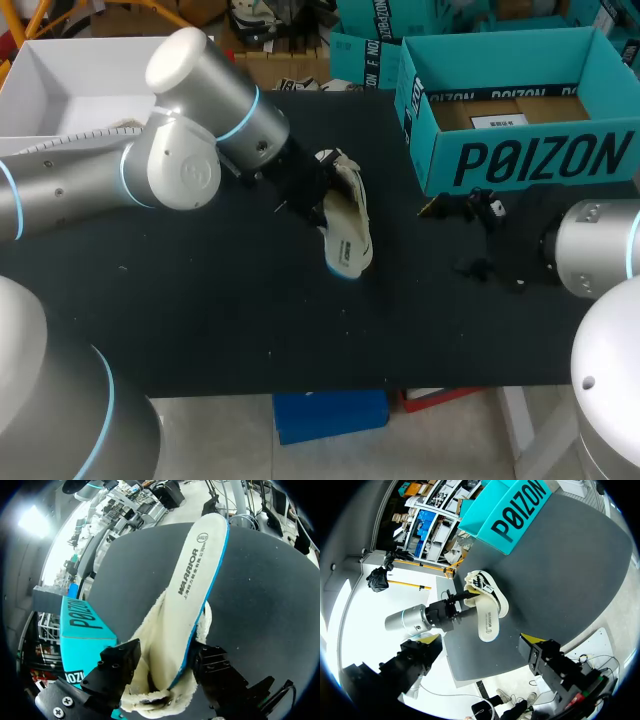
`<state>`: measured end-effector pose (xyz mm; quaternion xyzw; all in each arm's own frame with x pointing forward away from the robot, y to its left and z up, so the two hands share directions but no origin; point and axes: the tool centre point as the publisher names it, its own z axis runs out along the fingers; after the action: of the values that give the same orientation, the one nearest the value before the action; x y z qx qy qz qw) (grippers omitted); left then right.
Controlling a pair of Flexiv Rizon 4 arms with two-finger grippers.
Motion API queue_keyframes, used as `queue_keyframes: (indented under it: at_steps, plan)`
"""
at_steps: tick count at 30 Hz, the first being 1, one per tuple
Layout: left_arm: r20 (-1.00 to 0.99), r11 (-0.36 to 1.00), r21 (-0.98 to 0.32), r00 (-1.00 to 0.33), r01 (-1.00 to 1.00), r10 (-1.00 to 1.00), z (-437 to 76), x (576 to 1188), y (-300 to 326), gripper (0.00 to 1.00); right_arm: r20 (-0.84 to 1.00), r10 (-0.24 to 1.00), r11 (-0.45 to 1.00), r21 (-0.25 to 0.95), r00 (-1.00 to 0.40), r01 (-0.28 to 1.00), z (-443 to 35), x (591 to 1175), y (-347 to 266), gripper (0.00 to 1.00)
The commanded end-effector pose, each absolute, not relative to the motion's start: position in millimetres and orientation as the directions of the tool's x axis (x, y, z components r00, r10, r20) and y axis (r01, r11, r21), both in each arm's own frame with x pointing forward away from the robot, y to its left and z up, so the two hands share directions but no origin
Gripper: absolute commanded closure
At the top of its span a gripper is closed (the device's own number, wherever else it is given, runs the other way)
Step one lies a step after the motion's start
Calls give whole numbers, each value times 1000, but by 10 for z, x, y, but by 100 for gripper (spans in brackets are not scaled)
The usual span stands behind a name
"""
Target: Take the shoe out of the shoebox, open the shoe tongue, remove and reinsert the insole, then place the shoe into the shoebox
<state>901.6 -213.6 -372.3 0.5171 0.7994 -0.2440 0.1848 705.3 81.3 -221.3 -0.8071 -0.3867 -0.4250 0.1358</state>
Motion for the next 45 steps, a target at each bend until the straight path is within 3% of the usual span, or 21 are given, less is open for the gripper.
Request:
queue_keyframes:
  at_steps: [1, 12, 29, 45]
  plan:
    - [-555, 347, -193, -394, 918, 733, -3756, 9021, -2146, 100, 800, 492, -749, 189, 342, 635, -2275, 6988, 839, 0]
    - [-565, 349, -165, -379, 922, 733, -3739, 9006, -2119, 100, 800, 492, -749, 189, 342, 635, -2275, 6988, 839, 0]
    - [-739, 328, -175, -344, 928, 580, -3504, 8899, -2083, 100, 800, 492, -749, 189, 342, 635, -2275, 6988, 839, 0]
    - [-681, 336, -140, -337, 931, 650, -3644, 9196, -2170, 100, 800, 492, -749, 189, 342, 635, -2275, 6988, 839, 0]
